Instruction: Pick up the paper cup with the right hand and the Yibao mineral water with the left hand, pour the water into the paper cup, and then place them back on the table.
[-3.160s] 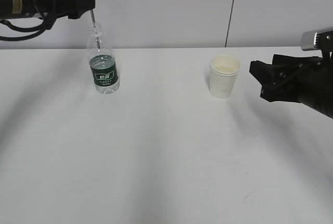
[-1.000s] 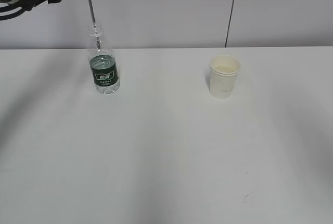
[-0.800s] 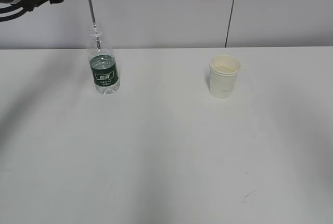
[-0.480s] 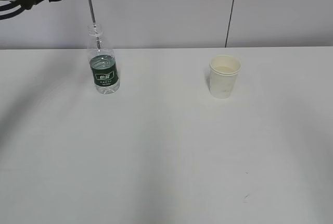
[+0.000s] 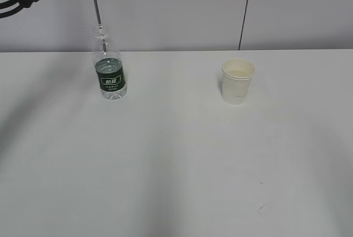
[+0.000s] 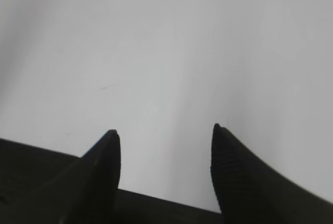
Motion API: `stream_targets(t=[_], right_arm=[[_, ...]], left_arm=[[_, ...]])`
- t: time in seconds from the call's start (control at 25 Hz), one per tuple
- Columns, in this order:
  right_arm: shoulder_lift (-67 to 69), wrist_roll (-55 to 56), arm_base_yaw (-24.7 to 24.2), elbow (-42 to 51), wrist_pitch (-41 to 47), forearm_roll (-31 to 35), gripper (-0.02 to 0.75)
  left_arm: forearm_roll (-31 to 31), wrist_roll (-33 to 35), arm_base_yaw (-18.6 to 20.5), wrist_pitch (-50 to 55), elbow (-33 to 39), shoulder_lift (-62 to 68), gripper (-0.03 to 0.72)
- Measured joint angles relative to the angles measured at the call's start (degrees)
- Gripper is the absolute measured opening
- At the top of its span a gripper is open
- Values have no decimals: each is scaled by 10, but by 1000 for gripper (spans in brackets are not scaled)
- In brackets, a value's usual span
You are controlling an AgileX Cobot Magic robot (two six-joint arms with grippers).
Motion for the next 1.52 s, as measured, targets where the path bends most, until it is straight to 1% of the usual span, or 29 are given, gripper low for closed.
stream_targets(t=[0.16, 0.44, 0.72, 1.08, 1.2, 1.24, 1.52], right_arm=[[-28, -1, 0, 0, -6, 1, 443], [-98, -1, 0, 15, 42, 11, 443], [-161, -2, 0, 15, 47, 26, 443], [-177, -2, 0, 15, 48, 28, 443], [-177, -2, 0, 15, 48, 28, 443], [-177, -2, 0, 15, 48, 28, 443], [-177, -2, 0, 15, 48, 26, 442]], left_arm=[[0, -1, 0, 1, 0, 0, 512], [0, -1, 0, 2, 0, 0, 512], [2, -1, 0, 2, 0, 0, 512], [4, -2, 0, 17, 0, 0, 512], [4, -5, 0, 32, 0, 0, 512], [3, -16, 0, 53, 0, 0, 512], [-15, -29, 0, 140, 0, 0, 512]])
